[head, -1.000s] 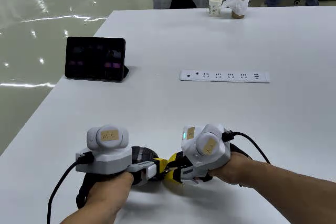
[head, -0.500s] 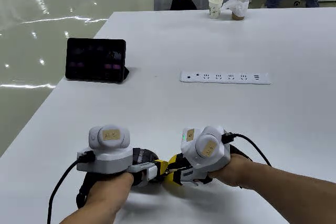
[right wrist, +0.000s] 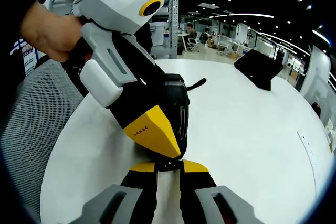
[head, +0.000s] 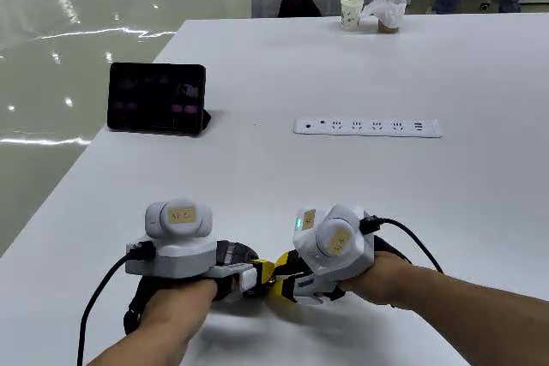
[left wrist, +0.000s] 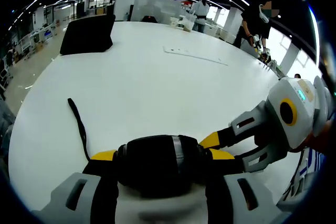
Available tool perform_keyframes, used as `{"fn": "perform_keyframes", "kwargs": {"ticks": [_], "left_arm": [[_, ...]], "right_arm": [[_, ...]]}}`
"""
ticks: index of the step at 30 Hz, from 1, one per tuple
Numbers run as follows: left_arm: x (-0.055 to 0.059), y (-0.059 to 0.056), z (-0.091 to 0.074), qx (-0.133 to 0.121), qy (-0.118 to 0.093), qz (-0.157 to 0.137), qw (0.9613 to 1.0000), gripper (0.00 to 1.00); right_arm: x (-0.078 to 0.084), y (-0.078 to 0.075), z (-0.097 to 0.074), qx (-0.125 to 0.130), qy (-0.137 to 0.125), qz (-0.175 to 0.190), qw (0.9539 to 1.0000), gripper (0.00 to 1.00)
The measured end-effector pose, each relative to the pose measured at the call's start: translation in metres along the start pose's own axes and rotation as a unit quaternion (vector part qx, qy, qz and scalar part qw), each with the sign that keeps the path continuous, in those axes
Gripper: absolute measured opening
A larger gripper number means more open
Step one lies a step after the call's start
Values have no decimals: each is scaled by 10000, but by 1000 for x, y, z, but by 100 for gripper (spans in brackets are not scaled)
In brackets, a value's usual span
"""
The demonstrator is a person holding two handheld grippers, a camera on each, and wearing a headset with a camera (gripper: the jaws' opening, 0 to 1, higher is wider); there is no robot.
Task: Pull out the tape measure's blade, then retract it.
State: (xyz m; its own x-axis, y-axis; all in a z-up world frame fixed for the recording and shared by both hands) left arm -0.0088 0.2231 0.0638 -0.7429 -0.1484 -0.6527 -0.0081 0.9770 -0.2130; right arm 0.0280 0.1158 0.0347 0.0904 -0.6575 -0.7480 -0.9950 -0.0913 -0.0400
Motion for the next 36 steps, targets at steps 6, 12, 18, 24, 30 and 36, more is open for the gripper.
{"fn": "perform_keyframes", "kwargs": {"ticks": [6, 12, 18, 24, 30, 36], "left_arm": [[-2, 0, -1, -5, 4, 130, 9999, 62], [-2, -1, -4, 5, -29, 228, 9997, 61], [-3, -3, -7, 52, -45, 367, 9993, 62], [1, -6, -9, 153, 6, 514, 9986, 67], [5, -8, -12, 256, 23, 711, 9971, 72], [9, -8, -20, 333, -33, 853, 9958, 72]], "right_arm": [[1, 0, -5, 83, 25, 45, 10000, 15], [5, 2, -15, 184, 22, 112, 9998, 18], [12, 4, -27, 337, 31, 213, 9992, 21], [17, 6, -39, 491, 32, 294, 9984, 25], [22, 10, -52, 655, -4, 442, 9969, 29], [32, 18, -67, 835, -11, 589, 9948, 34]]}}
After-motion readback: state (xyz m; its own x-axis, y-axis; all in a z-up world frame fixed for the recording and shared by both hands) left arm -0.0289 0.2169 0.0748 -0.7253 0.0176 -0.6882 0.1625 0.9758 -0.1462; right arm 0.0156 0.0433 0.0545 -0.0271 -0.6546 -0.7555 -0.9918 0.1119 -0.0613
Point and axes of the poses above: the centre of the closed fingertips' face, and the gripper's own axes: z roughly forward along the fingers, y roughly to its left, x roughly out of its underside, the point moved 7 cm from there along -z, roughly backward along the fingers, and after that the axes turned 3 degrees about x, right-handed, at the moved point
